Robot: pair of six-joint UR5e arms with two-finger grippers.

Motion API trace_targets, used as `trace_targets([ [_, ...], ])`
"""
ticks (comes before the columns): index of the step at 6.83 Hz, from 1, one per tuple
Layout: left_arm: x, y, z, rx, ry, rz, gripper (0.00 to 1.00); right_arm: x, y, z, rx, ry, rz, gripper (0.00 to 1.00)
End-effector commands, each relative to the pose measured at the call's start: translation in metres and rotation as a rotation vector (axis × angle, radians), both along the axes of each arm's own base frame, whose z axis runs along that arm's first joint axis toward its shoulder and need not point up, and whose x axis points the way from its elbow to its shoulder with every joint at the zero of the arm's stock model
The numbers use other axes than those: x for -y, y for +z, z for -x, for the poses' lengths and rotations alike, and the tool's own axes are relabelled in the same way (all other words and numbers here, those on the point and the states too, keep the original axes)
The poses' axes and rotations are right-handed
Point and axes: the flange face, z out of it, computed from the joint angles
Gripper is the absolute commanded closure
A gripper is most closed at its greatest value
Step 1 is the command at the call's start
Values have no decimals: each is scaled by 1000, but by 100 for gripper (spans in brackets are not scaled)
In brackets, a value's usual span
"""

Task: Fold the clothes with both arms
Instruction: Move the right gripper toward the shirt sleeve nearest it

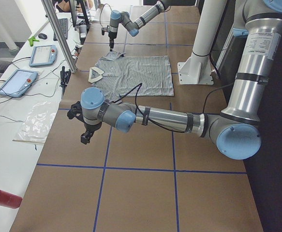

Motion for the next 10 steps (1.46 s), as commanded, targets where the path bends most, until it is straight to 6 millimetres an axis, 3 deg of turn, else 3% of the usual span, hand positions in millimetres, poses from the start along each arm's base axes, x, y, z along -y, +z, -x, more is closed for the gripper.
trace_targets([
  [1, 3, -2, 0, 0, 0, -3, 0, -2, 1, 5, -3, -2, 0, 15],
  [2, 3, -2, 0, 0, 0, -3, 0, -2, 0, 5, -2, -2, -1, 20],
  [6, 7, -5, 0, 0, 0, -1, 0, -4, -4, 10, 1, -8, -5, 98],
  [8, 9, -7, -1, 0, 0, -1, 0, -3, -13, 9, 11, -4, -13, 100],
  [9, 9, -7, -1, 0, 0, -1, 0, -4, -28, 6, 32, -5, -35, 100],
  [10, 9, -6, -1, 0, 0, 0, 0, -10, -65, 2, 88, -24, -78, 100],
])
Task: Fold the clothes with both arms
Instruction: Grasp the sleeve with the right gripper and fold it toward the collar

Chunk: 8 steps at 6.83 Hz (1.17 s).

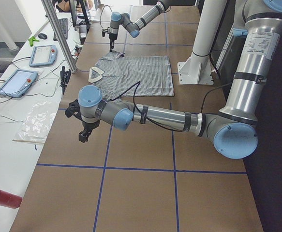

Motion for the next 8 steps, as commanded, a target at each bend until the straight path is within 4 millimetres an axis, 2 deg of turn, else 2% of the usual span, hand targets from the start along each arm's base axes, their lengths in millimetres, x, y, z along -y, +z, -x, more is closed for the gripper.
trace_targets([
  [1, 0, 3, 0, 0, 0, 6, 0, -16, -62, -7, 95, -52, -50, 100],
  [2, 0, 4, 0, 0, 0, 7, 0, -24, -87, -9, 98, -66, -42, 100],
  [3, 0, 4, 0, 1, 0, 9, 0, -31, -105, 3, 100, -77, -52, 100],
  [4, 0, 4, 0, 1, 0, 9, 0, -44, -121, 33, 88, -70, -79, 100],
  [5, 0, 4, 0, 1, 0, 9, 0, -54, -142, 80, 49, -3, -70, 100],
  [6, 1, 7, 0, 1, 0, 10, 0, -40, -169, 122, 9, 23, -76, 100],
  [7, 2, 10, 0, 1, 0, 12, 0, -29, -187, 150, -32, 52, -86, 100],
  [8, 3, 8, 0, 1, 0, 10, 0, -26, -186, 163, -68, 78, -95, 100],
])
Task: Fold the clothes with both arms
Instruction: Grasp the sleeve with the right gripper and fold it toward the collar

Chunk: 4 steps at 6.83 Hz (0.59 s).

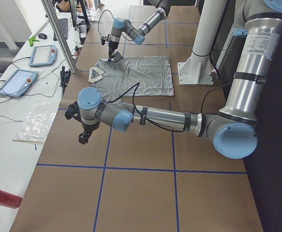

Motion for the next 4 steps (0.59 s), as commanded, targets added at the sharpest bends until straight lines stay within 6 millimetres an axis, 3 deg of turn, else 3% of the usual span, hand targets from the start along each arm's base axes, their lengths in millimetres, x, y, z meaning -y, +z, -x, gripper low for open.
trace_targets([
  [1, 2, -2, 0, -3, 1, -3, 0, 6, -13, 25, -47, 42, -16, 100],
  [2, 2, -3, 0, -3, 1, -6, 0, 5, -9, 26, -52, 39, -18, 2],
  [4, 4, -6, 0, -10, -16, 6, 0, 4, -11, 27, -48, 37, -18, 0],
])
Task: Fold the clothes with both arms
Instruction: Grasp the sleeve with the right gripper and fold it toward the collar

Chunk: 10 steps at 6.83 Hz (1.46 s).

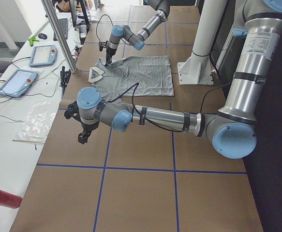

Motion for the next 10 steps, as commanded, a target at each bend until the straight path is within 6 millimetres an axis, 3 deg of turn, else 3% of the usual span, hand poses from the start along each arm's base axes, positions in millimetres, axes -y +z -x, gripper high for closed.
trace_targets([
  [1, 2, -6, 0, -15, -35, 27, 0, 3, -2, -4, 7, 1, 5, 0],
  [2, 6, -13, -1, -17, -36, 23, 0, 12, -7, -18, 35, 1, 27, 0],
  [3, 9, -21, -6, -20, -45, 27, 0, 25, 6, -49, 68, -21, 73, 0],
  [4, 12, -25, -13, -20, -36, 22, 0, 19, 29, -62, 52, -29, 108, 0],
  [6, 15, -24, -22, -20, -22, 29, 0, 15, 46, -59, 29, -35, 134, 0],
  [10, 16, -16, -24, -19, -20, 44, 0, -19, 46, -32, 44, -119, 189, 0],
])
